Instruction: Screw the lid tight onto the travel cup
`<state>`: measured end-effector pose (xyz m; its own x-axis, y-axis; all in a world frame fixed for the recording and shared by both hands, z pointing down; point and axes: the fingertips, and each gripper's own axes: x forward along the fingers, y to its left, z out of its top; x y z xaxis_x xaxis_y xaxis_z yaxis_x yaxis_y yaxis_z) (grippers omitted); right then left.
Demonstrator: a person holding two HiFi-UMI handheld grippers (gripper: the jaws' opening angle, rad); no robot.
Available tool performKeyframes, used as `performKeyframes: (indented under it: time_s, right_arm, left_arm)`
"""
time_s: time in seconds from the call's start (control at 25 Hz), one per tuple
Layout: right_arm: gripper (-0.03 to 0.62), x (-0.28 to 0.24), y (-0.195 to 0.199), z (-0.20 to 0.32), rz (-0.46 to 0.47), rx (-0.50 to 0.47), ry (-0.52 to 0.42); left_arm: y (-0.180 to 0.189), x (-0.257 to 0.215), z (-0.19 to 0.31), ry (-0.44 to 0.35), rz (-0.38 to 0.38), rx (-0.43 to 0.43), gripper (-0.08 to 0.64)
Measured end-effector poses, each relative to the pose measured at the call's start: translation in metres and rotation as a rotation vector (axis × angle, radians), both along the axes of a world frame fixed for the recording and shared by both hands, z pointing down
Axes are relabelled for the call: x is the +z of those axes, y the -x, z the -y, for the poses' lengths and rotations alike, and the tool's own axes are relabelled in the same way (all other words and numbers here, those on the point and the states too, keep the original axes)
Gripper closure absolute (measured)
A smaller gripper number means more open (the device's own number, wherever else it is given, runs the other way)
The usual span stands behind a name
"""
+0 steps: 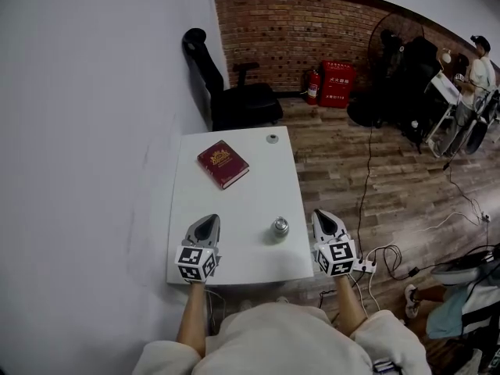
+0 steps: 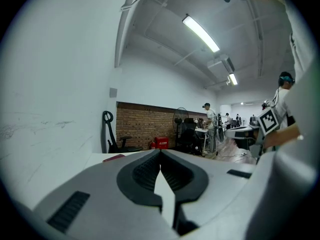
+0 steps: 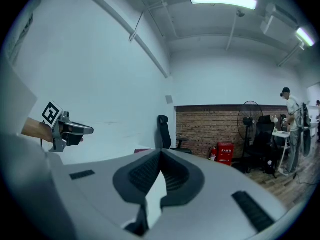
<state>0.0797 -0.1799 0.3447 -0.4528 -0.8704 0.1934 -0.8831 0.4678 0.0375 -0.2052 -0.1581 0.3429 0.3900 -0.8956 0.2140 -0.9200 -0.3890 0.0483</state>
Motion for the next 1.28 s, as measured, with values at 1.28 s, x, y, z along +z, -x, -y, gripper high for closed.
performKeyframes:
  time_s: [1.28]
  right_arm:
    - [0.594, 0.004, 0.001, -0.014, -0.003, 0.006, 0.012]
  left_arm:
    - [-0.019, 0.006, 0.005, -0.005, 0.000, 0.024, 0.551]
